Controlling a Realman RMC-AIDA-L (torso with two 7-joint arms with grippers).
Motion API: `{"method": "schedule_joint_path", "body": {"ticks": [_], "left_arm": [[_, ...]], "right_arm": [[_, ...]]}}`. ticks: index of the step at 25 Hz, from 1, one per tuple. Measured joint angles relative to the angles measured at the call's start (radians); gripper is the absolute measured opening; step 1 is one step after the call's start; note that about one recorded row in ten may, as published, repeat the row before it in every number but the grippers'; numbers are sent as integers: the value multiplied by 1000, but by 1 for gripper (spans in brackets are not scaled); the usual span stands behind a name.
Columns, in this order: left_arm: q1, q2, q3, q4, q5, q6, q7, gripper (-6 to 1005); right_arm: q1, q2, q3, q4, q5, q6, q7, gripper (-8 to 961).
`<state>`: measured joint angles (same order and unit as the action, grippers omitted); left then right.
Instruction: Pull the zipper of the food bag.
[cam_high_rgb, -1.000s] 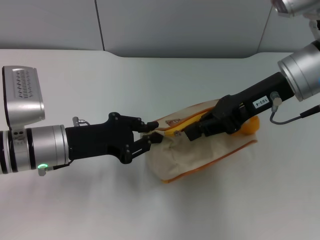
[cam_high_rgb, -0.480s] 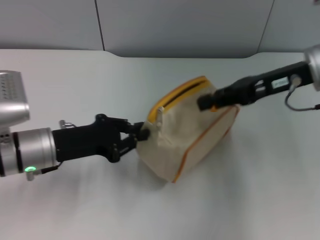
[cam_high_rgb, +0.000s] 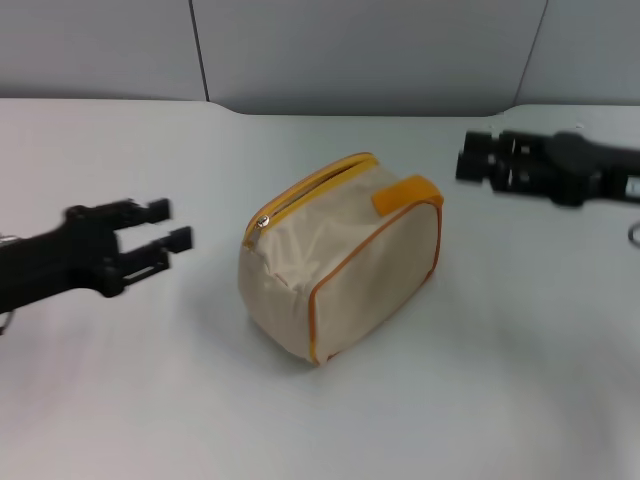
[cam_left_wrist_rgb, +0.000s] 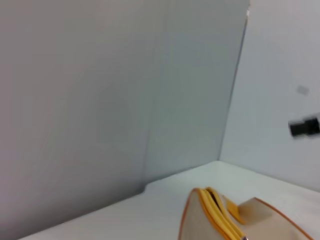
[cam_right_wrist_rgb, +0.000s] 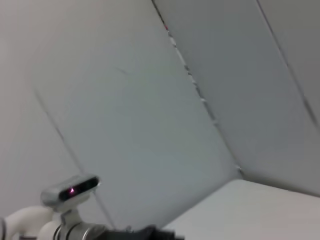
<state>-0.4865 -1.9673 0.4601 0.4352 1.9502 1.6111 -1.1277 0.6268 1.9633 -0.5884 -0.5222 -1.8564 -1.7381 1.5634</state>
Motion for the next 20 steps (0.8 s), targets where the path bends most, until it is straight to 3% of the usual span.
{"method": "schedule_joint_path", "body": {"ticks": [3, 5, 6, 9, 10, 12, 15, 17, 20], "left_arm": [[15, 9, -49, -4, -1, 95, 9, 452], [19, 8, -58, -8, 4, 232, 16, 495], [19, 8, -58, -8, 4, 232, 16, 517], [4, -1, 14, -11, 18, 288, 7, 582], [-7, -6, 85, -13, 20, 305, -17, 616], [-11, -8, 116, -13, 21, 309, -33, 685], [-13, -12, 180, -15, 24, 314, -67, 788], [-11, -14, 194, -16, 25, 314, -71, 803], [1, -23, 219, -16, 26, 313, -73, 826]], "right_arm": [[-25, 3, 0, 27, 2, -31, -83, 519], [-58, 16, -2, 34, 2, -68, -171, 604], [-71, 20, -3, 34, 2, -84, -204, 643], [-92, 24, -17, 36, -8, -159, -278, 760], [-95, 24, -46, 29, -26, -208, -304, 788], [-93, 25, -87, 14, -50, -231, -315, 843], [-85, 35, -132, -6, -86, -227, -323, 840], [-84, 40, -138, -13, -96, -224, -329, 838], [-92, 73, -144, -46, -126, -219, -376, 838]]}}
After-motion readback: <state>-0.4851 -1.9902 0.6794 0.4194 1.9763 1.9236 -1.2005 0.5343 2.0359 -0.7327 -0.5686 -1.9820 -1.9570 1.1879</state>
